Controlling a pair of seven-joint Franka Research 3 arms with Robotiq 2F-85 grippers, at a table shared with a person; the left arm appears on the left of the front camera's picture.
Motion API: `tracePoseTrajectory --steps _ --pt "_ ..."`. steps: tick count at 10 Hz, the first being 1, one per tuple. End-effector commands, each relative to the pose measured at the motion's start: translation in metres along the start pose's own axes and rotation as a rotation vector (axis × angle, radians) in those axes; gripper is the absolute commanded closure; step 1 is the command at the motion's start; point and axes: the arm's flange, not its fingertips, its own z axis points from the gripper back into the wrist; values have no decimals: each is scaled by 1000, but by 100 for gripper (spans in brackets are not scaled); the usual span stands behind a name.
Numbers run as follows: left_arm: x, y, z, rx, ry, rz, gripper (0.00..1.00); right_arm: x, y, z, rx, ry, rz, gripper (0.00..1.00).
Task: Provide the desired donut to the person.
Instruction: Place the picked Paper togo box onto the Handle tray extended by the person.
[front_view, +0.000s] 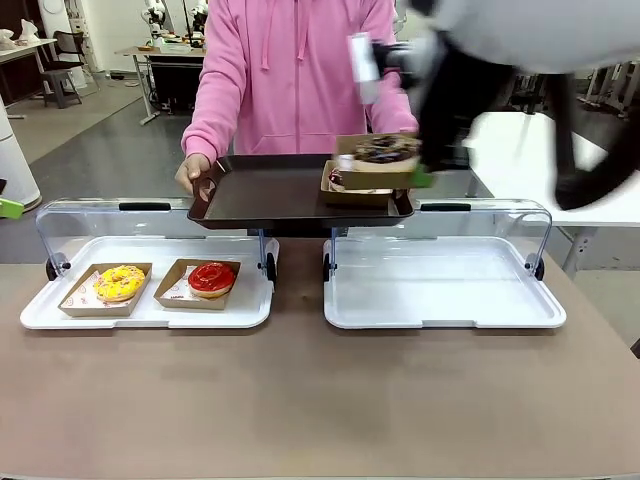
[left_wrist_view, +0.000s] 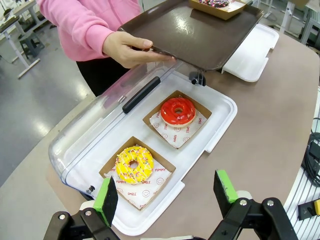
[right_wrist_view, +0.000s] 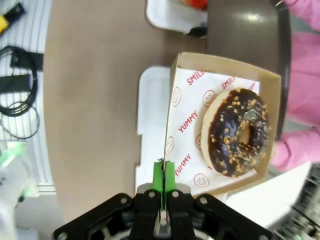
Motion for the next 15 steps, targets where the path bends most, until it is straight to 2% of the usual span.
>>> tracePoseTrajectory --steps 1,3,5,9,10,11,15 --pt "-1 1 0 -6 -9 8 0 45 -43 -26 17 47 -35 99" --pt "-1 1 0 -6 -9 8 0 82 -64 -61 -57 48 -54 99" --pt "-1 1 0 -6 -9 8 0 113 -80 -99 -93 20 6 99" --pt "-1 1 0 -6 -9 8 0 132 -122 -152 -106 -38 66 99" --pt "-1 1 0 -6 -9 8 0 127 -123 -153 -80 -84 36 99" --pt "-1 1 0 -6 -9 8 0 127 -108 -145 -89 -19 49 99" --pt "-1 1 0 -6 -9 8 0 127 -108 -145 -89 -19 49 99"
